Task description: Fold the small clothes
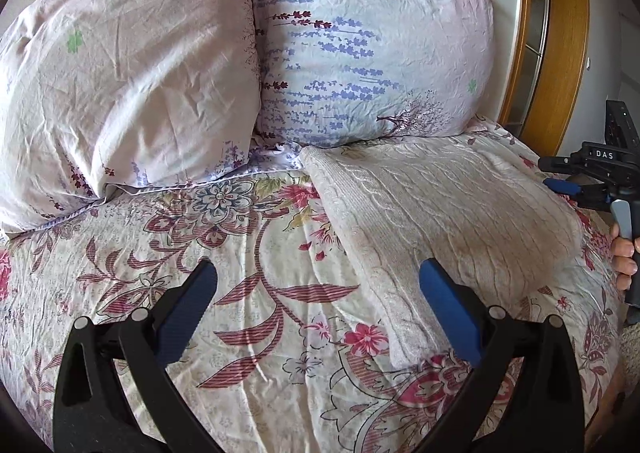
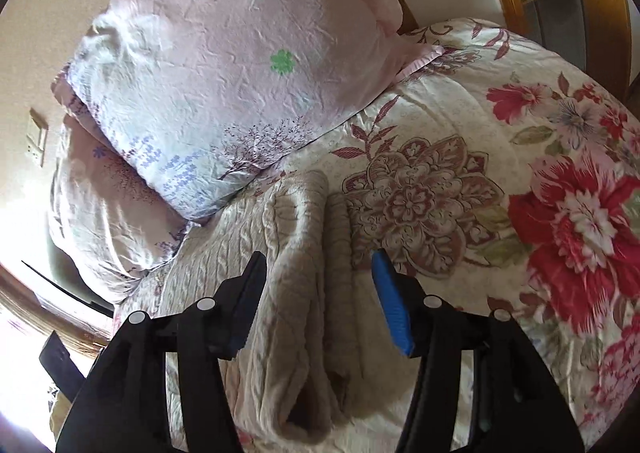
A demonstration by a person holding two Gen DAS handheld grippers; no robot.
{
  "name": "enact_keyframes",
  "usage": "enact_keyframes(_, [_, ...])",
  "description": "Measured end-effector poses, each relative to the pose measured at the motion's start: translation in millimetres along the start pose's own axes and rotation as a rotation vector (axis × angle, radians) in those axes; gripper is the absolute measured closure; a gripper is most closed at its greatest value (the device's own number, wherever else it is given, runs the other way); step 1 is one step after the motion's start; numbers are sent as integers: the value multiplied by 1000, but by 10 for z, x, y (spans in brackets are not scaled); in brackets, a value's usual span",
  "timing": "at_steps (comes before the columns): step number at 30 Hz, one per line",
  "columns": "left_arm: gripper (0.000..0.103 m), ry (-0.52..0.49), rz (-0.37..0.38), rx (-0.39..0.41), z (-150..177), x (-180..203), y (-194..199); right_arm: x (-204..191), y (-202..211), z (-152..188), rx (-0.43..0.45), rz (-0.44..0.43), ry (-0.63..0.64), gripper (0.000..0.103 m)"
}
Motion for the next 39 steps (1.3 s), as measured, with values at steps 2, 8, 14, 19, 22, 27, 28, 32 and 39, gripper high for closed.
enact_keyframes(2, [2,-23,8,-6,56,12,53,1,83,82,-5,-53,-9,46])
enact_keyframes(8, [2,-98,-37,-16,237,127,103,-150,-124,181,-100,-96,15,74])
enact_keyframes(14, [2,-105,-49,-34,279,126,99,-83,-85,156,-36,-39,-23,90])
enact_keyframes(19, [2,-118,-46,-44,281,157,95,-14,-197,216,-73,-24,-39,88])
enact_keyframes(22, [2,-147,-36,-48,297,212,101,-21,-59,228,-55,-71,-54,68])
enact_keyframes(27, [2,-238,-8,-60,352,376,95,29,189,344,-24,-105,-56,59])
enact_keyframes(28, [2,-258,-10,-65,369,404,85,41,215,377,-25,-110,-58,59])
enact_keyframes(32, [2,-295,-98,-75,380,460,-36,4,216,491,-47,-123,-31,61])
enact_keyframes(39, [2,-196,-131,-95,261,315,-151,-137,182,590,-55,-54,54,82])
Point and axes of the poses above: each gripper's, at about its wrist camera, not at the fingertips, and y roughly against the way its jaws point, x to its right, z to its underside, the point moved 1 cm from there along -y, roughly the way its jaws point, and after that the axes turned 8 degrees about y, right-handed, at the moved point
